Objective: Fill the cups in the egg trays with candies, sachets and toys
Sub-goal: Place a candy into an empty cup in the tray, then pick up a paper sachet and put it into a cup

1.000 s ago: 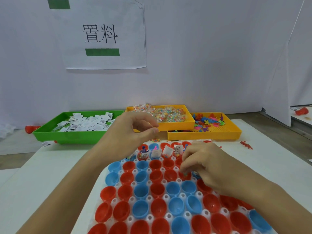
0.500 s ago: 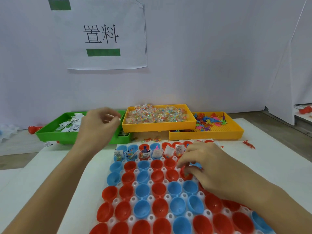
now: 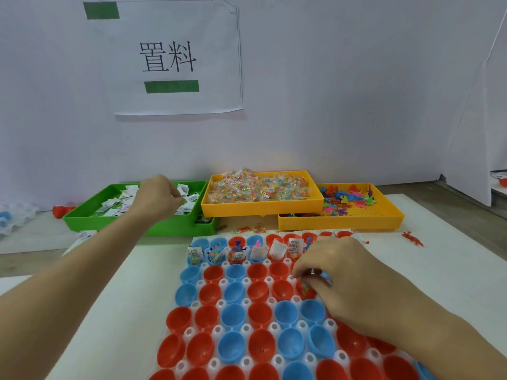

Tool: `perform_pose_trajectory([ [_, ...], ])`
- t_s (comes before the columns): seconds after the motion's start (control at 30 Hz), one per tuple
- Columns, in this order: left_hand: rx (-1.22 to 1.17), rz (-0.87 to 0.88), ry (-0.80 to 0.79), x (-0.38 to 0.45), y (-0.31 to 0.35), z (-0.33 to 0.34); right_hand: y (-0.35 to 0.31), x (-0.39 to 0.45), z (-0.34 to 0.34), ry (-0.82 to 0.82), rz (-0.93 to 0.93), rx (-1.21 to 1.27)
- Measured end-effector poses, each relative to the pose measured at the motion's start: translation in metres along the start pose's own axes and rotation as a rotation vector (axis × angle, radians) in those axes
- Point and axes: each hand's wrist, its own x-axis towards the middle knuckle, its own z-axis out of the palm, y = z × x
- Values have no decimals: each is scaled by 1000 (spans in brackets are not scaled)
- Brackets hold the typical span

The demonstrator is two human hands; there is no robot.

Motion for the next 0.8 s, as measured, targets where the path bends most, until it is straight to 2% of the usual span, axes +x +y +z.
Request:
perform_pose_trajectory([
  [0.23,115,-92,-100,16,6,13,2,-3,-4,34,-1,57],
  [0.47,-4,-132,-23,17,9,16,4,-3,-12,88,4,103],
  [0.8,-21,-38,71,1,10,-8,9,-2,-15,182,10,152],
])
